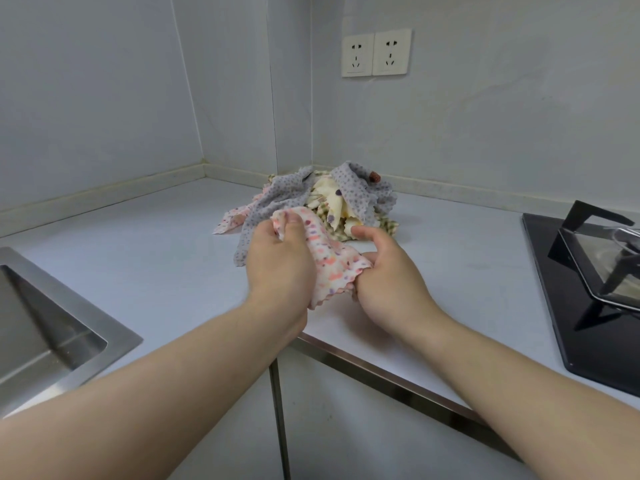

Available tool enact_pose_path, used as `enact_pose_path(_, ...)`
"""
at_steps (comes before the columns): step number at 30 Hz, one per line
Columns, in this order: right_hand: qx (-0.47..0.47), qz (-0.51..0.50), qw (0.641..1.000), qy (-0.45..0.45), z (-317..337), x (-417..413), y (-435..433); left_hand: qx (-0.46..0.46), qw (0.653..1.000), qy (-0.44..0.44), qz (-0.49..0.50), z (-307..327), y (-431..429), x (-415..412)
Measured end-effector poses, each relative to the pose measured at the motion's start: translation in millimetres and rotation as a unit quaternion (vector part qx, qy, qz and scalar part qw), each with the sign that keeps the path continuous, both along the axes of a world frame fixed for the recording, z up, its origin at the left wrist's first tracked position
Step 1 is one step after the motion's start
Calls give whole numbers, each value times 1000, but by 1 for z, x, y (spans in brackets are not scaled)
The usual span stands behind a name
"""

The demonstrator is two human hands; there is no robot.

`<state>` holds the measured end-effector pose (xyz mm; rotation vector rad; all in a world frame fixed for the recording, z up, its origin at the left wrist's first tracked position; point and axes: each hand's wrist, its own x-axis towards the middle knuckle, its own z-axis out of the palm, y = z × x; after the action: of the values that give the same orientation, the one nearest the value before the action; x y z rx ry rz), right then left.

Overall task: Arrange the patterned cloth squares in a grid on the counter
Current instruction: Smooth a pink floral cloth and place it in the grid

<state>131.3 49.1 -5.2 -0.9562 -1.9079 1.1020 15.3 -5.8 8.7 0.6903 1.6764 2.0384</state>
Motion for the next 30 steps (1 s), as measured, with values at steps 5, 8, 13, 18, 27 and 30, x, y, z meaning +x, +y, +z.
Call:
enact_pose_path(5, 51, -4, 999, -15, 0, 3, -2, 2, 1000, -3, -2, 0, 0, -1)
enact_pose_path(8, 44, -19, 998, -34, 1, 6, 0, 4, 1000, -7, 3, 1, 1, -3)
enact_pose_path(13, 23, -27, 998, -50, 3, 6, 2, -8, 1000, -9, 28, 3, 2, -13)
enact_pose_path(18, 74, -14, 994, -77, 4, 5, -1, -15, 999, -5, 36, 1, 5, -20)
enact_pose_path(27, -127, 48, 991, 19, 12, 2, -2, -35, 999, -2, 28, -18, 11, -33)
enact_pose_path(30, -101, 47, 994, -6, 13, 3, -2, -39, 999, -8, 24, -20, 13, -36)
